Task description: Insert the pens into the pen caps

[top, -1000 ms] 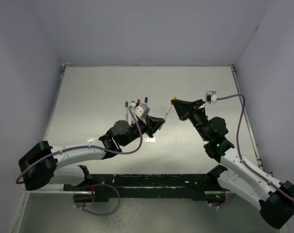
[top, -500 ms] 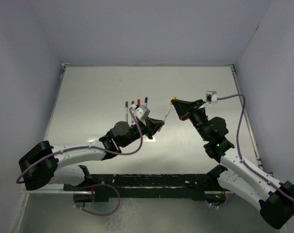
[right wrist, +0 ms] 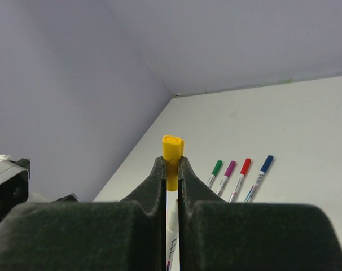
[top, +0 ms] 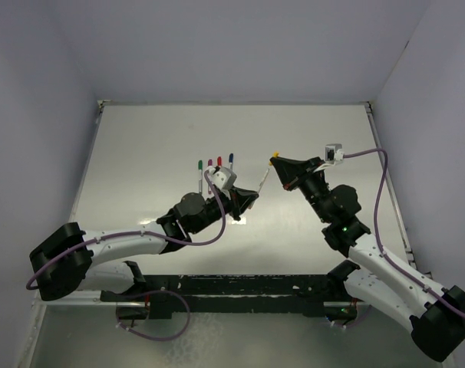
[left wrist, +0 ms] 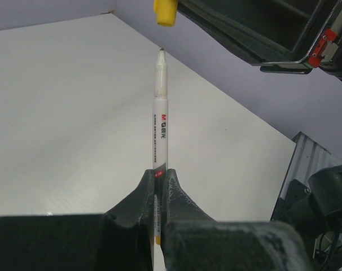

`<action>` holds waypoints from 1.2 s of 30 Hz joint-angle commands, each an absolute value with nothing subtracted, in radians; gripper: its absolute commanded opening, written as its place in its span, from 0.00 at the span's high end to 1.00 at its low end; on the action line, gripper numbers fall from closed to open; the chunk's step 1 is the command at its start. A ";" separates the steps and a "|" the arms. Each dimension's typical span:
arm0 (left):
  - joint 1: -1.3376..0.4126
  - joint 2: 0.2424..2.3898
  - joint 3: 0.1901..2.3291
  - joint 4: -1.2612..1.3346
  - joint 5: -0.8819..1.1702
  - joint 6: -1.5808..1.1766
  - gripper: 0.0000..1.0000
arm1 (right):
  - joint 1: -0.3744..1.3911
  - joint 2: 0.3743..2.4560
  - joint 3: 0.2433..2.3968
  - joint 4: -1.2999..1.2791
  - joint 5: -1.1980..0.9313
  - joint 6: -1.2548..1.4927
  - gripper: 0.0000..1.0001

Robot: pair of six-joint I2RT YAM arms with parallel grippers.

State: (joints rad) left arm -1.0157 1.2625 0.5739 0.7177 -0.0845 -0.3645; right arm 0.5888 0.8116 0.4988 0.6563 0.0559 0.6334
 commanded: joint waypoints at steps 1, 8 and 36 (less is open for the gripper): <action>-1.019 1.236 0.572 0.794 -0.094 -0.354 1.00 | 0.587 0.804 0.505 0.702 0.037 0.636 1.00; -1.018 1.232 0.576 0.802 -0.089 -0.353 1.00 | 0.587 0.809 0.500 0.703 0.035 0.636 1.00; -1.018 1.240 0.580 0.827 -0.106 -0.353 1.00 | 0.588 0.811 0.488 0.691 0.014 0.640 1.00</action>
